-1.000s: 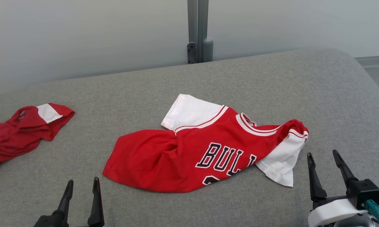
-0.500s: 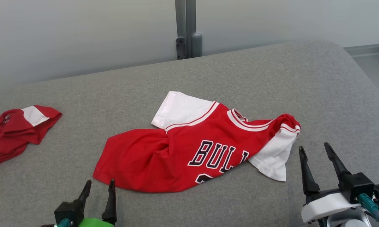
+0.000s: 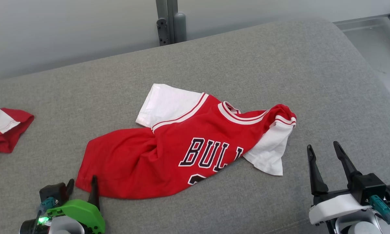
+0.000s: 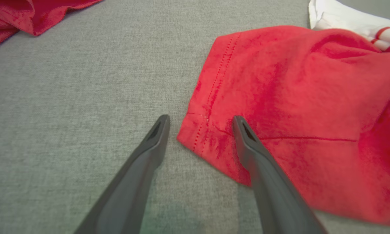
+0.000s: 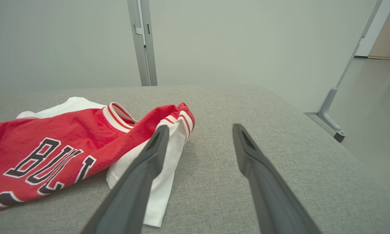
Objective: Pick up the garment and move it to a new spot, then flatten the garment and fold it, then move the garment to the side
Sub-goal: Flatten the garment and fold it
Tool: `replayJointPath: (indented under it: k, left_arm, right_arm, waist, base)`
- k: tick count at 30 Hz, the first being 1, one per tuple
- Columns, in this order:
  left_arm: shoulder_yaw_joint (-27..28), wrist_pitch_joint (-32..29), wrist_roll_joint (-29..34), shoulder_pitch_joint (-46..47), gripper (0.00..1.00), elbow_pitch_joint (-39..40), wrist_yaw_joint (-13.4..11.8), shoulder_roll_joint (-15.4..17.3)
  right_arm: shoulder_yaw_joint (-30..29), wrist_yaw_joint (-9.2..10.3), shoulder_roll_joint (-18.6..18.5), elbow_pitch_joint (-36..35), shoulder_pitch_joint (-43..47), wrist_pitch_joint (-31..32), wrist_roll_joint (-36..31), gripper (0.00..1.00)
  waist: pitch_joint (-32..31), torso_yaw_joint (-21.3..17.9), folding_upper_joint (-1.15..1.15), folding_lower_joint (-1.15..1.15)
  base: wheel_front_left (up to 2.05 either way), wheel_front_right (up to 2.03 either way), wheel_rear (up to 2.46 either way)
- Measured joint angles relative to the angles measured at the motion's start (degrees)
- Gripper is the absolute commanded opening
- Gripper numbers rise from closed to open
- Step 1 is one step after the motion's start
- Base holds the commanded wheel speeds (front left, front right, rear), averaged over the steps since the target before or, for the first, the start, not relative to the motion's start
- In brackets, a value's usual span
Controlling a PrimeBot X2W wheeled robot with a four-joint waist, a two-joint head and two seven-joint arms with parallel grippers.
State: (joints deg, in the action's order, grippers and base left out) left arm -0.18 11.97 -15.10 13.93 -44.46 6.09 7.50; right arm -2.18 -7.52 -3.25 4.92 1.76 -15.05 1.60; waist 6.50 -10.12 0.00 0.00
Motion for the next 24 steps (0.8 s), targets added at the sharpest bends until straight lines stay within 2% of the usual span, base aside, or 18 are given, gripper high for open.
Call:
replayJointPath:
  k: [1, 2, 3, 4, 5, 9, 14, 21, 24]
  left_arm:
    - [-0.1, -0.05, -0.02, 0.27, 0.87, -0.6, 0.05, 0.14]
    - [-0.14, -0.05, -0.29, 0.57, 0.53, -1.09, 0.25, 0.26]
    - [-0.19, -0.18, -0.66, 0.92, 0.38, -1.65, 0.42, 0.34]
    - [-0.51, -0.24, -0.8, 1.2, 0.13, -2.01, 0.46, 0.43]
    - [-0.8, -0.22, -0.85, 1.46, 0.0, -2.22, 0.54, 0.51]
    - [-2.25, 0.85, -2.22, 1.63, 0.0, -0.66, 0.97, 0.09]
    - [-3.44, 1.68, -6.24, -0.57, 0.0, 9.18, 1.25, -1.44]
    - [-7.54, -6.54, -16.46, -9.32, 0.0, 35.62, 1.31, -2.45]
    - [-8.15, -11.0, -18.53, -12.9, 0.0, 48.08, 0.96, -2.25]
  right_arm:
    - [-0.09, 0.0, 0.02, 0.01, 0.0, 0.0, 0.0, 1.0]
    - [-0.15, 0.0, 0.03, 0.01, -0.02, 0.0, 0.0, 1.0]
    - [-0.16, 0.0, 0.09, 0.01, -0.03, 0.0, 0.07, 1.0]
    - [-0.16, 0.0, 0.15, 0.01, -0.04, 0.0, 0.14, 1.0]
    - [-0.22, 0.0, 0.18, 0.01, -0.04, 0.0, 0.16, 1.0]
    - [-0.51, 0.0, 0.26, 0.01, -0.08, 0.0, 0.16, 1.0]
    - [-1.01, 0.0, 0.27, 0.04, 0.34, -0.01, 0.11, 1.0]
    - [-0.53, 0.0, 0.31, 0.3, 1.17, 0.0, -0.11, 1.0]
    - [-0.25, 0.0, 0.33, 0.42, 1.22, 0.0, -0.11, 1.0]
  waist:
    - [0.19, -0.16, 0.0, 0.0]
    - [0.34, -0.3, 0.0, 0.0]
    - [0.43, -0.4, 0.0, 0.0]
    - [0.54, -0.42, 0.0, 0.0]
    - [0.6, -0.37, 0.0, 0.0]
    - [0.45, 0.13, 0.0, 0.0]
    - [-0.48, 0.93, 0.0, 0.0]
    - [-2.4, 2.32, 0.0, 0.0]
    - [-3.22, 2.75, 0.0, 0.0]
  base:
    - [0.0, 0.0, 0.0]
    - [0.0, 0.0, 0.0]
    - [0.0, 0.0, 0.0]
    - [0.0, 0.0, 0.0]
    - [0.0, 0.0, 0.0]
    - [0.0, 0.0, 0.0]
    - [0.0, 0.0, 0.0]
    - [0.0, 0.0, 0.0]
    - [0.0, 0.0, 0.0]
